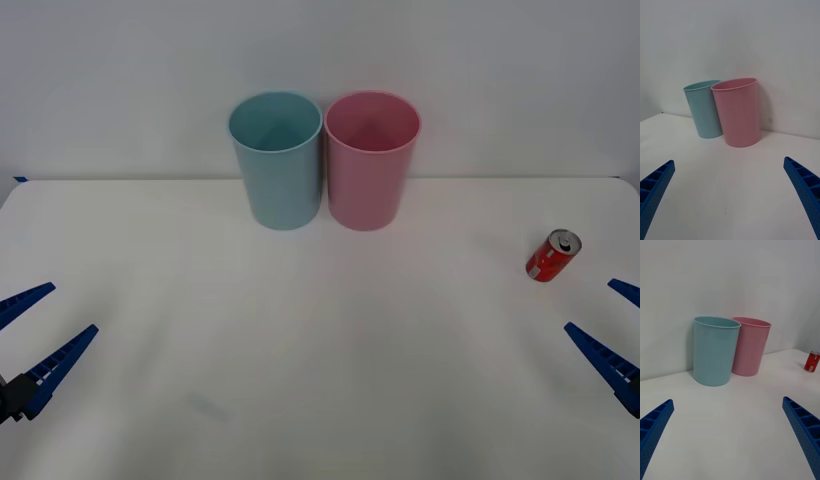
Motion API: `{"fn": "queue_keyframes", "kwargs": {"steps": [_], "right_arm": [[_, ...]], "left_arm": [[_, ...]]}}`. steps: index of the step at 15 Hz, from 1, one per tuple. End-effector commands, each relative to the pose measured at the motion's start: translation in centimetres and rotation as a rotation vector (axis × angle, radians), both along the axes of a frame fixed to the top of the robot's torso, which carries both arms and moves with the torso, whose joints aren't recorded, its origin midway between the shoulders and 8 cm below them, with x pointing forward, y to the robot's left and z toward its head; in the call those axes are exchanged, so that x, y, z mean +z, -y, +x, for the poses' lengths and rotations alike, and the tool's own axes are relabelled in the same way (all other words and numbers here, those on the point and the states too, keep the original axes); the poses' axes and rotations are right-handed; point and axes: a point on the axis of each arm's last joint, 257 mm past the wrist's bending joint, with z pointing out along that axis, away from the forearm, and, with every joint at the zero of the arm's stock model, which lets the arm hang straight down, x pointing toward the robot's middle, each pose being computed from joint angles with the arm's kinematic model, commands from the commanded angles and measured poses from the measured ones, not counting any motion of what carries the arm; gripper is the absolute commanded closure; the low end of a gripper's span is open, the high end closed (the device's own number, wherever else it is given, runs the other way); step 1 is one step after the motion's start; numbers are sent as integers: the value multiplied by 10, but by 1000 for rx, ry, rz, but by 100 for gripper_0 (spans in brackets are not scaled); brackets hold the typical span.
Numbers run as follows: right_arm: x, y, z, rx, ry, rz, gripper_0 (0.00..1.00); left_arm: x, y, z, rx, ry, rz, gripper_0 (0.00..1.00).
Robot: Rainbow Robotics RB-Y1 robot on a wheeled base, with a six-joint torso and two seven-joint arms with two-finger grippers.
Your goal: Grasp the object on the table and drop it into the matching bin: aluminum can to the light blue bin, PET bottle to the pink bin.
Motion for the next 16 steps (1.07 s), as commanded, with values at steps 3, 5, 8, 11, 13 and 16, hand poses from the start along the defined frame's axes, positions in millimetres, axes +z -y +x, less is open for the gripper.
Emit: {"fn": "queue_keyframes", "kwargs": {"steps": [3, 5, 8, 11, 13, 16], "right_arm": [[-17, 6, -10, -16, -48, -3, 0], [-16, 6, -12, -15, -56, -6, 0], [-21, 15, -8, -59, -65, -17, 0], [-31, 26, -4, -122, -84, -28, 0], [-38, 33, -2, -161, -94, -36, 0], [-46, 40, -2, -200, -102, -50, 0]], "left_arm": [[0, 0, 0, 0, 0, 0, 0], [0, 0, 0, 0, 0, 0, 0], [0, 0, 0, 0, 0, 0, 0], [0, 0, 0, 0, 0, 0, 0], [0, 0, 0, 0, 0, 0, 0], [0, 0, 0, 0, 0, 0, 0]]}}
